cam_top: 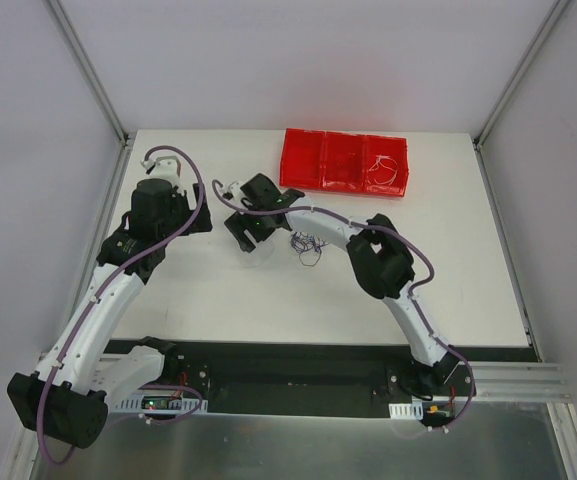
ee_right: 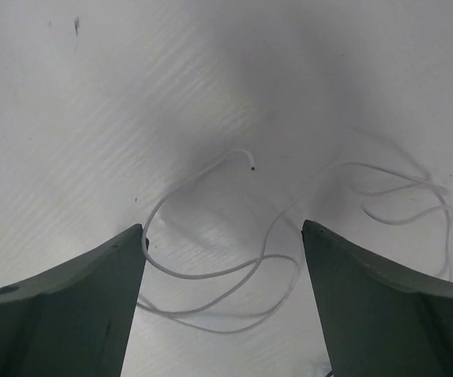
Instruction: Untangle the cables
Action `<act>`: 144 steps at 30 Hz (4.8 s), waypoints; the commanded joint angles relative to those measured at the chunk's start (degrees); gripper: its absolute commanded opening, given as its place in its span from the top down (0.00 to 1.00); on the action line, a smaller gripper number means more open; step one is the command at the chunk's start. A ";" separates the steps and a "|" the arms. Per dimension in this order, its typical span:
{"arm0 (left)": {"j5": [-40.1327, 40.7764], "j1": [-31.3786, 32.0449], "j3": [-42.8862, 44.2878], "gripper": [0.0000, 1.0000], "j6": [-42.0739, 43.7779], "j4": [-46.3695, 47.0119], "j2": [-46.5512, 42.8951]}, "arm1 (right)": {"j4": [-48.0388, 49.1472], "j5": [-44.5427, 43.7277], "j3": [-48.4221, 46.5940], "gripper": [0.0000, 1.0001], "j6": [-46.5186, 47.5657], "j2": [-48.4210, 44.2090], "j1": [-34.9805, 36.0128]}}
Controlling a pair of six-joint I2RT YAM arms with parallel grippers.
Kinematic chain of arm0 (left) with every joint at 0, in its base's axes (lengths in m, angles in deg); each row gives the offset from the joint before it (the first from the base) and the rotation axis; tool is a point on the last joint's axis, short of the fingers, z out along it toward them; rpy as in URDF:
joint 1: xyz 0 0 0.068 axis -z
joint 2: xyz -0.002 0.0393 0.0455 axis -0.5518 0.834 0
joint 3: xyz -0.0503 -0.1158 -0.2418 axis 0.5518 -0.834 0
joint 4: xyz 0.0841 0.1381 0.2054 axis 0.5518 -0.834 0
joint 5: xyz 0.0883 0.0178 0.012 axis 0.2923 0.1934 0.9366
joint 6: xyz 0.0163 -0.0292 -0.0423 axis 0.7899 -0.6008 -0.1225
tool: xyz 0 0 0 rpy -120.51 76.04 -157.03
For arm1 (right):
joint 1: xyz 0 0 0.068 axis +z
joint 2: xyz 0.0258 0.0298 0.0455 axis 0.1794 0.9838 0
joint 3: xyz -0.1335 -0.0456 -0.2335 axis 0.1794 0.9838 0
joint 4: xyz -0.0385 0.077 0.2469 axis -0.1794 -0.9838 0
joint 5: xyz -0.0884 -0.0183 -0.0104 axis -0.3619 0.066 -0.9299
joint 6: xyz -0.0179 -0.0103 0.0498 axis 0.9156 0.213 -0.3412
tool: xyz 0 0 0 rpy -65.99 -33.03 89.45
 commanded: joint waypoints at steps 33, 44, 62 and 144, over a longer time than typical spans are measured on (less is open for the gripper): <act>-3.80 -0.08 -0.68 0.09 -0.19 2.54 -0.97 | -5.34 11.00 6.45 0.99 -12.96 -38.68 -18.87; -6.62 1.15 -1.12 0.01 0.16 3.16 -0.53 | -15.10 21.74 -5.26 0.99 -13.76 -27.52 -36.54; -6.88 1.50 -0.77 0.01 0.52 3.24 3.86 | -13.88 38.53 -18.78 0.99 -14.91 -2.57 -52.99; -40.73 9.67 -0.68 0.27 -21.54 17.48 26.72 | 20.42 12.27 39.93 0.37 -17.37 -31.93 -20.74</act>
